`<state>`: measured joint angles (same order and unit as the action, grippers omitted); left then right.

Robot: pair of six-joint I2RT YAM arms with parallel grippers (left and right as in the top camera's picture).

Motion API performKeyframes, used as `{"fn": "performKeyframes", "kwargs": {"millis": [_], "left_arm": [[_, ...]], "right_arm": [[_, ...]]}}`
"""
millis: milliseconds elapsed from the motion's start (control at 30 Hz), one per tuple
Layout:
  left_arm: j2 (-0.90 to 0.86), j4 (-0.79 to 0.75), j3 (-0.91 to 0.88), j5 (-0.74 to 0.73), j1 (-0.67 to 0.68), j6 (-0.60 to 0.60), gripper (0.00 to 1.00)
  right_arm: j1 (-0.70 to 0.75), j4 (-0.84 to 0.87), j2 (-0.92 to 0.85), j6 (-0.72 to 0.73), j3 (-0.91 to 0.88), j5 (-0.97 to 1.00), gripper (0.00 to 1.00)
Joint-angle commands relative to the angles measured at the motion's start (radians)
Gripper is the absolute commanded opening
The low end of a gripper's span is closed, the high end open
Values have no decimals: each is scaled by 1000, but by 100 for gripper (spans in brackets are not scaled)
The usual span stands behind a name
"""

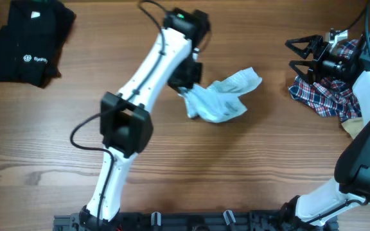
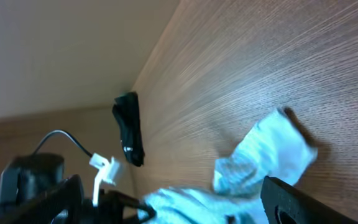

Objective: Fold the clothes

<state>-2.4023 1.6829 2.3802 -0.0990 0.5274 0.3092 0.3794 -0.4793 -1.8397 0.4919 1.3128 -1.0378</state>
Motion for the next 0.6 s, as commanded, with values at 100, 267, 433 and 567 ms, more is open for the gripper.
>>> {"fn": "performKeyframes", "kwargs": {"millis": [100, 267, 433, 567], "left_arm": [[33, -2, -5, 69, -217, 40, 21], [33, -13, -5, 68, -238, 39, 19], [33, -32, -5, 68, -198, 35, 36], [33, -51, -5, 98, -153, -25, 82]], "right_arm": [[-2, -1, 26, -17, 2, 30, 92], [-2, -1, 26, -13, 2, 30, 92], [-2, -1, 26, -14, 2, 29, 92], [-2, -1, 26, -15, 2, 29, 92]]}}
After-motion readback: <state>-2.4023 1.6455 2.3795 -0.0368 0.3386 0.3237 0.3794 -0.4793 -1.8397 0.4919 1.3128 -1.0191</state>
